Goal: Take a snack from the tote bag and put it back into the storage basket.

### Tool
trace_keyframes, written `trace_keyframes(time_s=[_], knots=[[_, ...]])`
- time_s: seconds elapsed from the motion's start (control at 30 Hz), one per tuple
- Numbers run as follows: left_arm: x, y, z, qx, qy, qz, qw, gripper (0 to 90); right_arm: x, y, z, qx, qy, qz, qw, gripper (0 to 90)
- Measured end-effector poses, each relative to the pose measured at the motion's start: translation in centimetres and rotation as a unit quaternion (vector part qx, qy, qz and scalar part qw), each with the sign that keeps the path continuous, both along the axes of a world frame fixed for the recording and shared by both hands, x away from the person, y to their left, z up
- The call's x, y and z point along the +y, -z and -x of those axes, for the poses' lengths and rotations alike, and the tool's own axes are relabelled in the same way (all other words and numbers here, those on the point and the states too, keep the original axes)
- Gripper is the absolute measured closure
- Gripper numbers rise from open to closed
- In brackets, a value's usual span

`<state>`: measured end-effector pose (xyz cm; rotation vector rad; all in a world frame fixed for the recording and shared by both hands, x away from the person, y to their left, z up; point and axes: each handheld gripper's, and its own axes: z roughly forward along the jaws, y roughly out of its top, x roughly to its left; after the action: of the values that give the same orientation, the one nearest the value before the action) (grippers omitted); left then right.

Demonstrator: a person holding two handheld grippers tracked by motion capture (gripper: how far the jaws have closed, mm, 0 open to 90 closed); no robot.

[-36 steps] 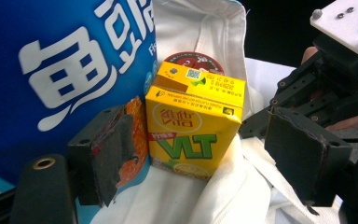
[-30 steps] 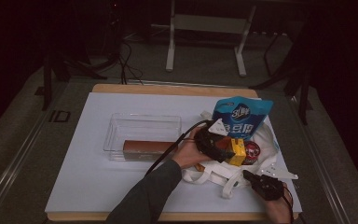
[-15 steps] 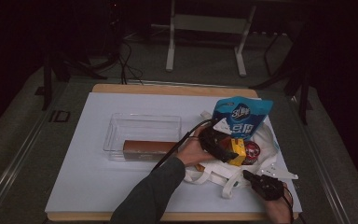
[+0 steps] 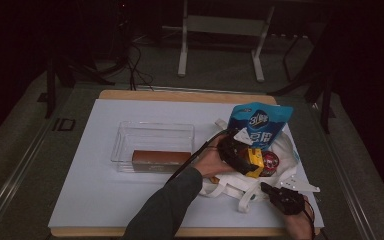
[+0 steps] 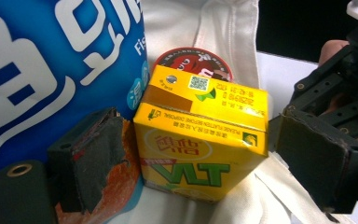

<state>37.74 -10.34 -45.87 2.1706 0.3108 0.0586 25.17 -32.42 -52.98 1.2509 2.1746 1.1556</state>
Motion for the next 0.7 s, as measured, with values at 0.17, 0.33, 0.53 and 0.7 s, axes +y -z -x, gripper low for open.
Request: trace_keyframes(time_s=[0.17,0.33,0.53,0.7], knots=[[-0.2,0.1,-0.3,0.007,0.009,-0.002,0.9999,12.2,0.0,0.0,0.0,0.0,0.0,0.0,1.0,90.0],[-0.6,0.3,-0.5,0.014,0.016,0.0,0.9998,10.4,0.0,0.0,0.0,0.0,0.0,-0.001,1.0,90.0],[-0.8,0.7,-0.7,0.018,0.022,0.003,0.9996,10.4,0.0,0.0,0.0,-0.001,-0.001,-0.001,1.0,90.0],[-1.2,0.8,-0.8,0.022,0.025,0.005,0.9994,10.4,0.0,0.0,0.0,-0.001,-0.001,-0.001,1.0,90.0]])
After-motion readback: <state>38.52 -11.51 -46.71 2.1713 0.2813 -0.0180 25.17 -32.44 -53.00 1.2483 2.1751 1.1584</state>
